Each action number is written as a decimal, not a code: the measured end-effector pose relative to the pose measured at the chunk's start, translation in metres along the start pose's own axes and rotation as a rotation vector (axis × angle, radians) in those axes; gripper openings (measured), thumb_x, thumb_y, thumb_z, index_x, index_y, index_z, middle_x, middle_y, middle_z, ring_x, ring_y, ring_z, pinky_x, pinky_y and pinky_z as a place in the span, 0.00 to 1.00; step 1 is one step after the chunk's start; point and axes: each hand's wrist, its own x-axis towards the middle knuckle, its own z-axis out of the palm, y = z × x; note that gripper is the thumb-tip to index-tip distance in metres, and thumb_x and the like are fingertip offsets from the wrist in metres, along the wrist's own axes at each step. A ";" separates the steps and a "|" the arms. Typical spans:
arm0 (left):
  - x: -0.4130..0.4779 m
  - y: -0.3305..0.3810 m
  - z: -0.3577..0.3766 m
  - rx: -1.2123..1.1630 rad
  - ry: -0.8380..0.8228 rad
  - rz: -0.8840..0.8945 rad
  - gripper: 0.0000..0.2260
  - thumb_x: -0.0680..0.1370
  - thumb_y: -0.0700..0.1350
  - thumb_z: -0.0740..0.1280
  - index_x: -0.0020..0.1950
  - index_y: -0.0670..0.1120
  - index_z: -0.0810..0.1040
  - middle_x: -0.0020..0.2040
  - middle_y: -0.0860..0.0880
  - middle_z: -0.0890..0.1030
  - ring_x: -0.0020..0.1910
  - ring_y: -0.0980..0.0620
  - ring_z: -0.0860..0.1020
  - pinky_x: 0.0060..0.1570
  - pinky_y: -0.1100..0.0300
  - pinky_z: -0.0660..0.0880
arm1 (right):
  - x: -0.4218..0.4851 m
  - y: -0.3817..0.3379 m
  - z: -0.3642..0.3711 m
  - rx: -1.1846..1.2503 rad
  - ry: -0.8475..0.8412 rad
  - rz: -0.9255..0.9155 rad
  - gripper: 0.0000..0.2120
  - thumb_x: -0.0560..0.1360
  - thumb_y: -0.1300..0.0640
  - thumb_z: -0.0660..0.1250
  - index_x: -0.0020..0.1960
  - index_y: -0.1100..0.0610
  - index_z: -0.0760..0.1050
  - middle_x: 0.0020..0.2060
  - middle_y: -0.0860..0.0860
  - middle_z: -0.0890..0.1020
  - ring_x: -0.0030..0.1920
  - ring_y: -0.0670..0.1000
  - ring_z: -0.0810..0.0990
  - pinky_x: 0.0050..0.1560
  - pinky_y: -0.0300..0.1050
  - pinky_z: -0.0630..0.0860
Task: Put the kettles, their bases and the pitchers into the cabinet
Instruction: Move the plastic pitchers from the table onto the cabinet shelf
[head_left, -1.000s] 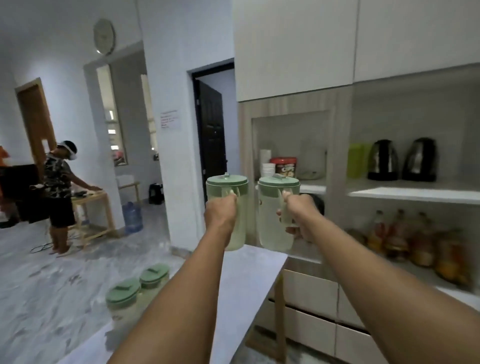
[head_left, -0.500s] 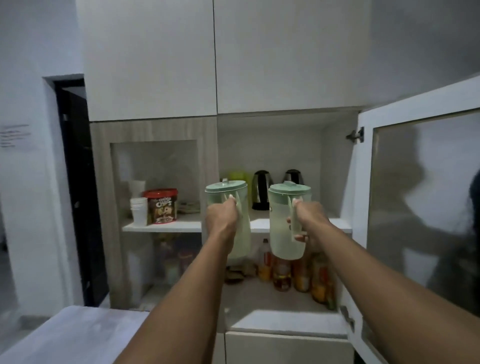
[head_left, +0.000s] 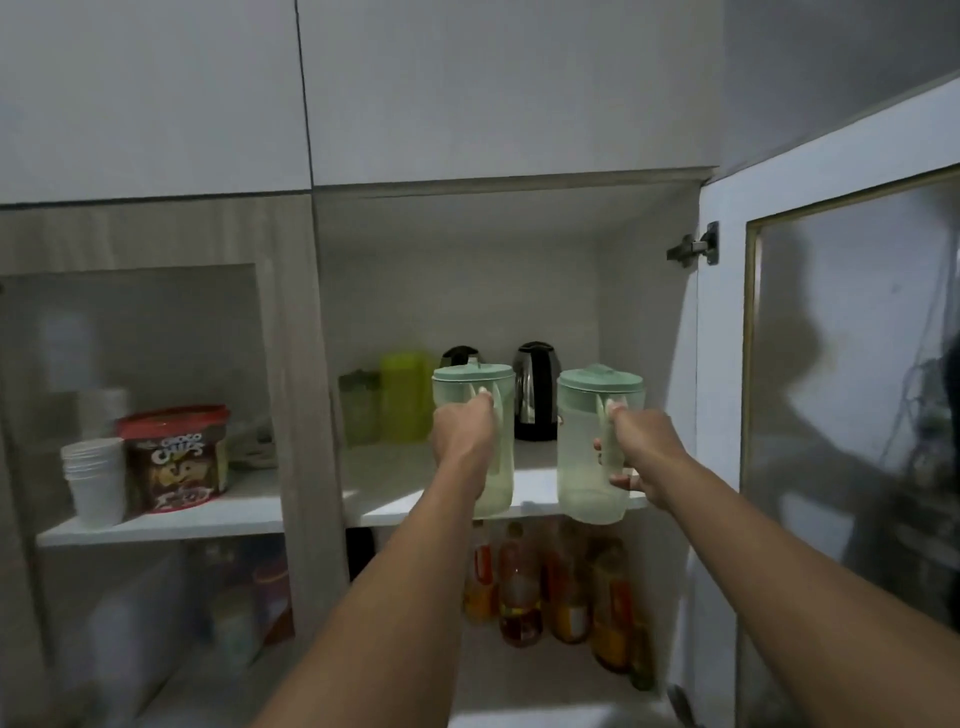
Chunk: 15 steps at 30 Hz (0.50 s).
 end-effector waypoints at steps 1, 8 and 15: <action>0.019 -0.002 0.011 -0.003 -0.022 -0.008 0.12 0.78 0.50 0.65 0.51 0.42 0.78 0.48 0.44 0.82 0.45 0.45 0.79 0.45 0.54 0.74 | 0.019 0.001 0.003 0.000 0.012 0.000 0.18 0.84 0.52 0.56 0.69 0.60 0.68 0.59 0.60 0.79 0.49 0.55 0.78 0.39 0.50 0.74; 0.128 -0.023 0.087 0.061 -0.042 -0.080 0.20 0.77 0.52 0.65 0.61 0.39 0.76 0.57 0.40 0.81 0.55 0.39 0.80 0.57 0.48 0.76 | 0.134 0.018 0.018 -0.025 0.124 0.051 0.20 0.83 0.50 0.58 0.70 0.59 0.69 0.61 0.59 0.79 0.56 0.57 0.81 0.35 0.47 0.75; 0.209 -0.056 0.143 0.149 0.020 -0.114 0.22 0.78 0.51 0.65 0.63 0.35 0.76 0.68 0.37 0.70 0.61 0.37 0.74 0.54 0.54 0.71 | 0.245 0.043 0.034 -0.063 0.120 0.092 0.22 0.82 0.46 0.57 0.71 0.58 0.68 0.67 0.57 0.76 0.59 0.57 0.80 0.35 0.45 0.75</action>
